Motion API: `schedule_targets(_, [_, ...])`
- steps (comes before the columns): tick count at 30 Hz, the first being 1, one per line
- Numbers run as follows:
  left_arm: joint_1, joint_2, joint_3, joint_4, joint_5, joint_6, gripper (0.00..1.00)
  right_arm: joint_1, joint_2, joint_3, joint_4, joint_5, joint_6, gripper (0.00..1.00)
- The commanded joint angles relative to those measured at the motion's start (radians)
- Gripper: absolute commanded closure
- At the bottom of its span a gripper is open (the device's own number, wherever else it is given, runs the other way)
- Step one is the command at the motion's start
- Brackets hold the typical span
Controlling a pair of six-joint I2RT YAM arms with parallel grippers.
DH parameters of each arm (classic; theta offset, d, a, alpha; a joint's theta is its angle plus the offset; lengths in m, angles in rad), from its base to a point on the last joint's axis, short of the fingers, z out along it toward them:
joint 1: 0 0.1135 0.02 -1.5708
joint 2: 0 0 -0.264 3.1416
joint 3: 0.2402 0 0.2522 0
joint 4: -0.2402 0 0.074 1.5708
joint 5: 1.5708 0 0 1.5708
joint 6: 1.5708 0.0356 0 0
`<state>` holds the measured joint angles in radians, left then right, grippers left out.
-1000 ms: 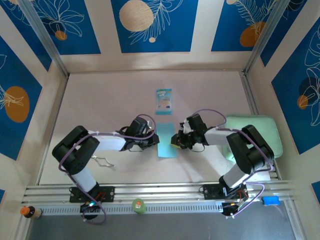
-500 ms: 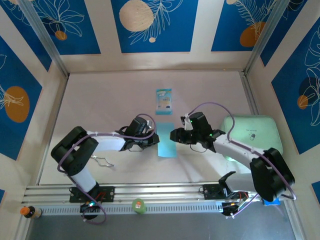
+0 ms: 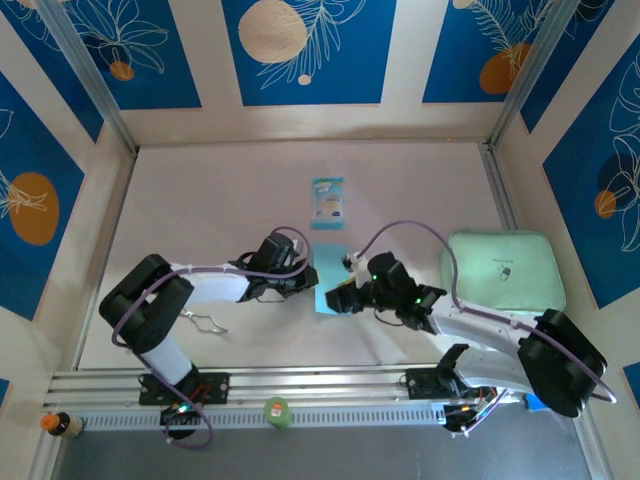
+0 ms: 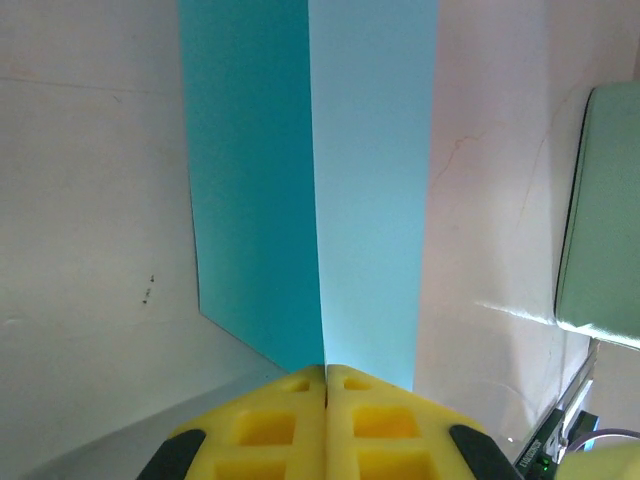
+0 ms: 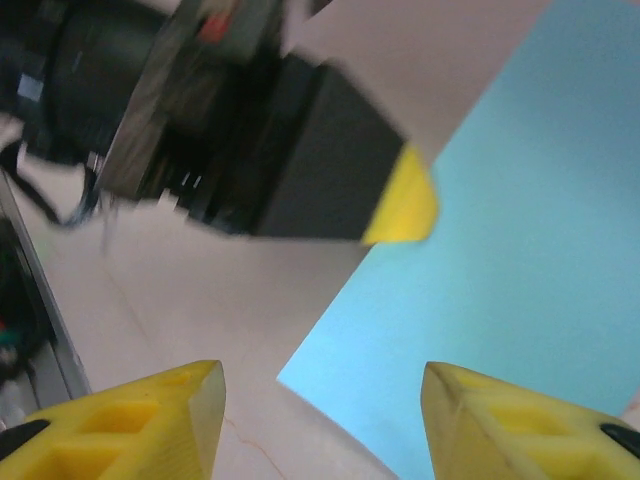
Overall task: Fold a paper plane with a square sheet of paper (pick it up from the middle)
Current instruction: Third fold the triangle at the center of the table.
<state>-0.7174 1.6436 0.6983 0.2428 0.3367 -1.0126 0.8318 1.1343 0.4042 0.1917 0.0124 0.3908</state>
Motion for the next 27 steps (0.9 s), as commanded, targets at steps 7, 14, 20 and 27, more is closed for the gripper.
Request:
schedule_targets(7, [0.012,-0.035,-0.009,-0.006,0.001,-0.025,1.00,0.258,0.043,-0.083,0.218,0.278,-0.467,0.45])
schedule_targets(14, [0.012,-0.053,-0.043,0.045,-0.012,-0.091,1.00,0.349,0.192,-0.056,0.334,0.463,-0.570,0.45])
schedule_targets(20, [0.012,-0.059,-0.059,0.059,-0.011,-0.113,1.00,0.381,0.307,-0.026,0.429,0.604,-0.605,0.46])
schedule_targets(27, [0.012,-0.064,-0.056,0.052,-0.012,-0.111,1.00,0.400,0.346,-0.024,0.436,0.655,-0.608,0.55])
